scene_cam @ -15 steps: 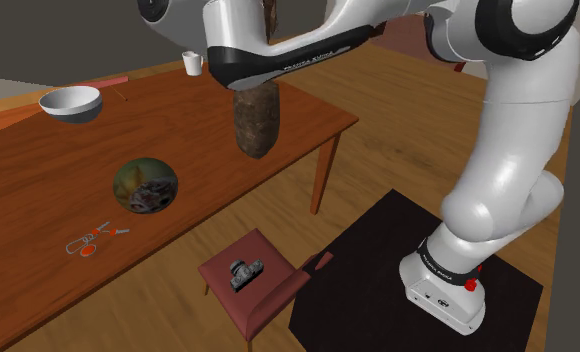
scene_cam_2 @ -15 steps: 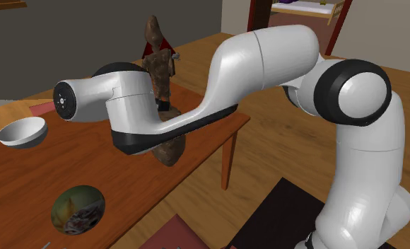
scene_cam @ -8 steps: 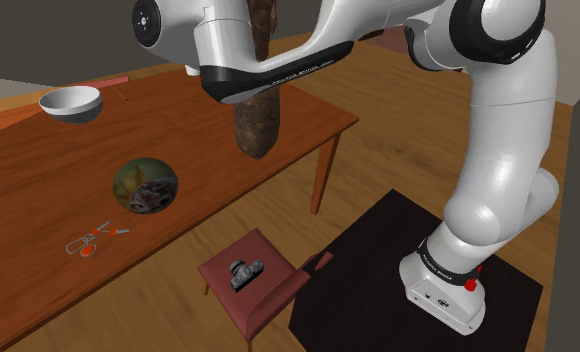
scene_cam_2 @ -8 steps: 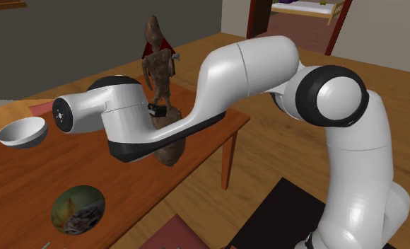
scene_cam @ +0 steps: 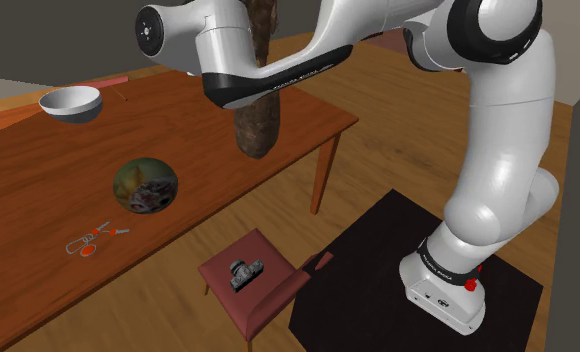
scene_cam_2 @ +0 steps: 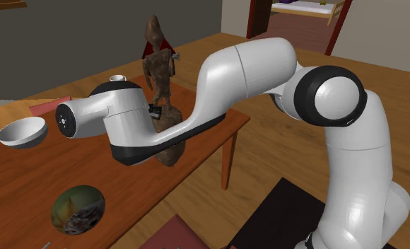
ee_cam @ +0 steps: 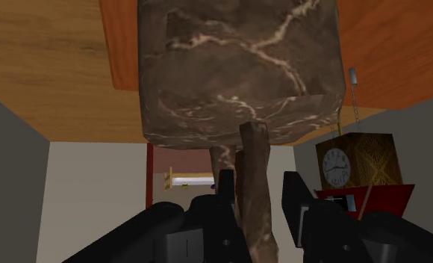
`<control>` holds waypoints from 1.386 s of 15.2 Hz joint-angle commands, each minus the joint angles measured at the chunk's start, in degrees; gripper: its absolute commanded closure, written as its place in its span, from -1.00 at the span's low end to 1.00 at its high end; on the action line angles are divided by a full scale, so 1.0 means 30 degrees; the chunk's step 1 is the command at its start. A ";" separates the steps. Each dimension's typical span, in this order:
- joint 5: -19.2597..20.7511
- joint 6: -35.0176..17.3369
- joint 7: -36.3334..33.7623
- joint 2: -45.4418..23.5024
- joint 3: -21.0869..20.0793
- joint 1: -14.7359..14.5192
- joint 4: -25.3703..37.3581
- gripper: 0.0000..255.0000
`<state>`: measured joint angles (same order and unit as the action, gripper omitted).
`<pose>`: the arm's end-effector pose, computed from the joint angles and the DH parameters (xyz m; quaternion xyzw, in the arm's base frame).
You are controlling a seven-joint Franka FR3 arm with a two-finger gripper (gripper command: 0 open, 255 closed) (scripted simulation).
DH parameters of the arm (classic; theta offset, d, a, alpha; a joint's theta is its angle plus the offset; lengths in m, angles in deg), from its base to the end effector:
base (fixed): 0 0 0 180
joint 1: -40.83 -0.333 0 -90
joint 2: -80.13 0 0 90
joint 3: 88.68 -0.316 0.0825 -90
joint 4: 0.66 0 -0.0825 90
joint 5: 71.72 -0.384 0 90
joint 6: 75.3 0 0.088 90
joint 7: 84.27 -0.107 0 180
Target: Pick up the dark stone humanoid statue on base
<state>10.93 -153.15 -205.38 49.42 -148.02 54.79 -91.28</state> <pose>0.5959 0.2581 0.4661 0.7043 -0.4921 0.4461 0.2506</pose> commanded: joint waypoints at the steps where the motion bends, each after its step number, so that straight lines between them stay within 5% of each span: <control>1: -0.0001 -0.0007 -0.0003 -0.0012 0.0013 0.0011 -0.0004 1.00; 21: -0.0121 0.1131 0.2780 0.0785 -0.0223 -0.0550 0.2662 1.00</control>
<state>10.49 -149.91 -197.21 51.60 -148.64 53.24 -83.56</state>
